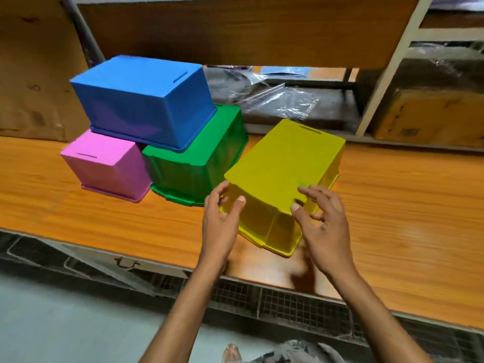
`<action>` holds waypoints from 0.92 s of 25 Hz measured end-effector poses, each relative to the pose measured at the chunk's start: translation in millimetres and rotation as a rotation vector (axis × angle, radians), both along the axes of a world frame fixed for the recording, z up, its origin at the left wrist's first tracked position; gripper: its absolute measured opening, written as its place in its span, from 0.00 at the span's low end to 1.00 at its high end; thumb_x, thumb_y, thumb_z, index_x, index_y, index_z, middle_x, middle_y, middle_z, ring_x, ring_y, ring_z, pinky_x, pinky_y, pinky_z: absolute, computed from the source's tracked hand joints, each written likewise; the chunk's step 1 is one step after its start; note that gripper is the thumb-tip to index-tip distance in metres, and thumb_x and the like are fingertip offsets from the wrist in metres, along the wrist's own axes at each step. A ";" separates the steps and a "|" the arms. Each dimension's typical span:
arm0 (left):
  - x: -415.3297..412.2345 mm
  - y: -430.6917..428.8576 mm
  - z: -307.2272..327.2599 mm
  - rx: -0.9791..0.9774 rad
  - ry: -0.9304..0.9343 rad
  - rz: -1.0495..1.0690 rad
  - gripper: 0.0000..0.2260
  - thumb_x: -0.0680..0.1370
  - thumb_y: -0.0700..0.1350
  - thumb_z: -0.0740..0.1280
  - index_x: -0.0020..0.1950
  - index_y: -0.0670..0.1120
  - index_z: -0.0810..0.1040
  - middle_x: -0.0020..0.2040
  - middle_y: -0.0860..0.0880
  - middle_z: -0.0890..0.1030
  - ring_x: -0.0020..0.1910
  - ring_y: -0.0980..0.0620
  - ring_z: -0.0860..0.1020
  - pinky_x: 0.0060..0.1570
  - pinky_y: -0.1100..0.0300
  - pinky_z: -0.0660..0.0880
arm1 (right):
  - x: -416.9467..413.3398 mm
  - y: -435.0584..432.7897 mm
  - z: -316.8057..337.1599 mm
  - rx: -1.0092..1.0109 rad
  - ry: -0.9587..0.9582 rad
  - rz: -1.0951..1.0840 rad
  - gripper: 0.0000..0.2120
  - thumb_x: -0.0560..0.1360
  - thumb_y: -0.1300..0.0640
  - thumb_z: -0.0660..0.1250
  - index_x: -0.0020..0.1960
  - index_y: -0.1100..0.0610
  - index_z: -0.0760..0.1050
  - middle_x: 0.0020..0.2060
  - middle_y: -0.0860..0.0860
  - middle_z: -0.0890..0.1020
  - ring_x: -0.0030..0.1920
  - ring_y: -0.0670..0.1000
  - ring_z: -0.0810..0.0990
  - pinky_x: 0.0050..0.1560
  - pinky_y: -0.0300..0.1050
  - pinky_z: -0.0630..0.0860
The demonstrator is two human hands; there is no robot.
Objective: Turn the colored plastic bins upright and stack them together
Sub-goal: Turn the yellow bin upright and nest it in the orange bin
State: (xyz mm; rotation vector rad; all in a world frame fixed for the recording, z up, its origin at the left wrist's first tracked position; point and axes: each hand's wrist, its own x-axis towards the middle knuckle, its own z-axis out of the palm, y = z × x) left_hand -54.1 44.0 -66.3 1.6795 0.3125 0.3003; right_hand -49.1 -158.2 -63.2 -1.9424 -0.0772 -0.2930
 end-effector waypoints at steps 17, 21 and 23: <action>57.6 -4.6 27.6 -0.052 -0.127 -0.220 0.12 0.83 0.38 0.64 0.57 0.51 0.84 0.56 0.54 0.85 0.58 0.55 0.81 0.52 0.62 0.77 | -18.8 -15.7 -6.4 -0.192 0.016 -0.372 0.17 0.83 0.61 0.63 0.69 0.53 0.79 0.73 0.46 0.76 0.75 0.45 0.69 0.76 0.52 0.67; 68.5 -15.9 41.6 0.005 0.007 -0.245 0.12 0.79 0.50 0.71 0.63 0.53 0.80 0.61 0.56 0.78 0.55 0.68 0.76 0.53 0.62 0.71 | -29.1 -32.1 -11.5 -0.143 0.035 -0.390 0.18 0.84 0.61 0.61 0.72 0.51 0.77 0.73 0.43 0.74 0.74 0.41 0.69 0.74 0.53 0.70; 70.3 -18.8 43.5 -0.019 0.156 -0.263 0.24 0.76 0.58 0.73 0.70 0.54 0.75 0.68 0.55 0.73 0.63 0.61 0.72 0.58 0.61 0.69 | -33.1 -42.4 -10.9 -0.158 0.061 -0.384 0.19 0.84 0.60 0.60 0.73 0.49 0.76 0.73 0.39 0.73 0.73 0.40 0.69 0.73 0.54 0.71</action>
